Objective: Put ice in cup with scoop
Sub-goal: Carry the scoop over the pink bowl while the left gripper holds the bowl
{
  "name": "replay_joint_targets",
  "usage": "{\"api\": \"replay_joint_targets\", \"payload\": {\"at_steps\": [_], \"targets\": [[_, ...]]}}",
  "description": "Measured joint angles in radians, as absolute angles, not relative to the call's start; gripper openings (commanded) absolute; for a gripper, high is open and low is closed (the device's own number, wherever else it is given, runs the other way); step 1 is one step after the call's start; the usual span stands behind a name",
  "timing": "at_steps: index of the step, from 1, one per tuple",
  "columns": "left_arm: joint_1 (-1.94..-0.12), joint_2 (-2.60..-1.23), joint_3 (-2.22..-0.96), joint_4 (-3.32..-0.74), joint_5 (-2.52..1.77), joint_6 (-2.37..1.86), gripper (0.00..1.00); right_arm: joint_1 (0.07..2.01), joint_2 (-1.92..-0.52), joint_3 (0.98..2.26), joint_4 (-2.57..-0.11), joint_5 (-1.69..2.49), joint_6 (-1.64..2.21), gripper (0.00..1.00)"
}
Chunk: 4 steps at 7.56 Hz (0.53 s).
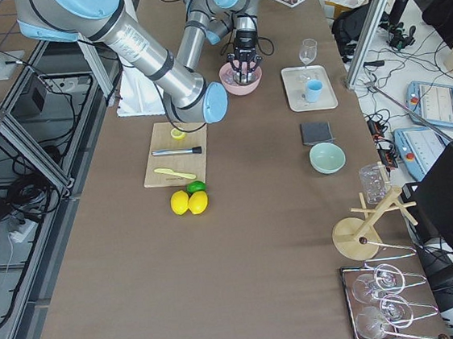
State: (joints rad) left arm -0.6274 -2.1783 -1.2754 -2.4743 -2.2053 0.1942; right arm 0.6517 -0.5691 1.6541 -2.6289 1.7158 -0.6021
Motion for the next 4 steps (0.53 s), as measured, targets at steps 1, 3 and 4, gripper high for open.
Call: {"api": "replay_joint_targets", "payload": {"at_steps": [1, 3, 4], "targets": [[-0.628, -2.178, -1.275, -2.474, -2.206, 0.194, 0.97, 0.651, -0.549, 1.617, -2.628, 1.715, -0.602, 0.00], [-0.629, -2.178, -1.275, -2.474, -2.206, 0.193, 0.97, 0.642, -0.516, 1.541, -2.626, 1.716, -0.603, 0.00], [-0.629, -2.178, -1.275, -2.474, -2.206, 0.193, 0.97, 0.634, -0.505, 1.517, -2.622, 1.716, -0.602, 0.00]]}}
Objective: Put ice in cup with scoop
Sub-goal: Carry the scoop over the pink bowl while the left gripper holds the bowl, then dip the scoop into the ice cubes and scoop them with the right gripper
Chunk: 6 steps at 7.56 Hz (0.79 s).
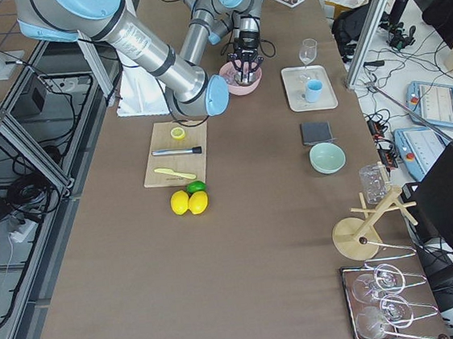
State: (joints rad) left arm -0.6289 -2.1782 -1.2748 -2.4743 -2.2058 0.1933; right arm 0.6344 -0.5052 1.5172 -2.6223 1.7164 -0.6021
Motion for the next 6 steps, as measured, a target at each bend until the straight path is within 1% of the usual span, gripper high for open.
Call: {"api": "replay_joint_targets", "payload": {"at_steps": [2, 6], "targets": [[-0.629, -2.178, -1.275, -2.474, -2.206, 0.193, 0.97, 0.619, -0.480, 1.464, -2.615, 1.716, -0.600, 0.00], [-0.629, -2.176, -1.275, -2.474, -2.206, 0.193, 0.97, 0.589, -0.461, 1.427, -2.595, 1.717, -0.564, 0.00]]}}
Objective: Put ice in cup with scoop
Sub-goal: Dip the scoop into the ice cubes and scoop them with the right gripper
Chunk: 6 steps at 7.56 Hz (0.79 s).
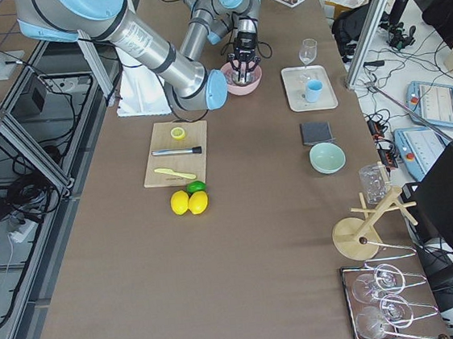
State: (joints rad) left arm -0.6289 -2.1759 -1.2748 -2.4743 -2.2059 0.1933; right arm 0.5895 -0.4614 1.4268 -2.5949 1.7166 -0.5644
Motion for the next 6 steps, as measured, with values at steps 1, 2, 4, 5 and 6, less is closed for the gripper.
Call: {"api": "replay_joint_targets", "payload": {"at_steps": [1, 2, 4, 5, 6], "targets": [[-0.629, -2.176, -1.275, -2.474, -2.206, 0.193, 0.97, 0.583, -0.462, 1.422, -2.579, 1.717, -0.547, 0.00], [-0.629, -2.175, -1.275, -2.474, -2.206, 0.193, 0.97, 0.579, -0.464, 1.414, -2.558, 1.717, -0.533, 0.00], [-0.629, -2.175, -1.275, -2.474, -2.206, 0.194, 0.97, 0.574, -0.467, 1.393, -2.502, 1.717, -0.496, 0.00], [-0.629, -2.175, -1.275, -2.474, -2.206, 0.194, 0.97, 0.572, -0.468, 1.380, -2.479, 1.718, -0.484, 0.00], [-0.629, -2.175, -1.275, -2.474, -2.206, 0.193, 0.97, 0.569, -0.470, 1.374, -2.455, 1.721, -0.468, 0.00]]}}
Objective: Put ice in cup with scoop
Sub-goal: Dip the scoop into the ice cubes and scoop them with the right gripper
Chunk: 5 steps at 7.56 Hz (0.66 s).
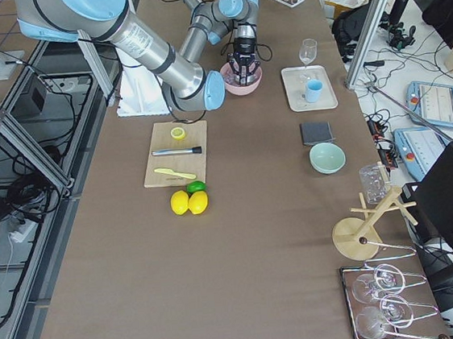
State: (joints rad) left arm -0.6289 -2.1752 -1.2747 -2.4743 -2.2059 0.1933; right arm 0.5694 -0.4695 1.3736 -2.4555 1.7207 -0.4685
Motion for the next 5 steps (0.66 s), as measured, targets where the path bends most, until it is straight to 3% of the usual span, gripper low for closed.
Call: {"api": "replay_joint_targets", "payload": {"at_steps": [5], "targets": [[-0.629, -2.174, -1.275, -2.474, -2.205, 0.193, 0.97, 0.546, -0.494, 1.370, -2.334, 1.728, -0.351, 0.00]]}}
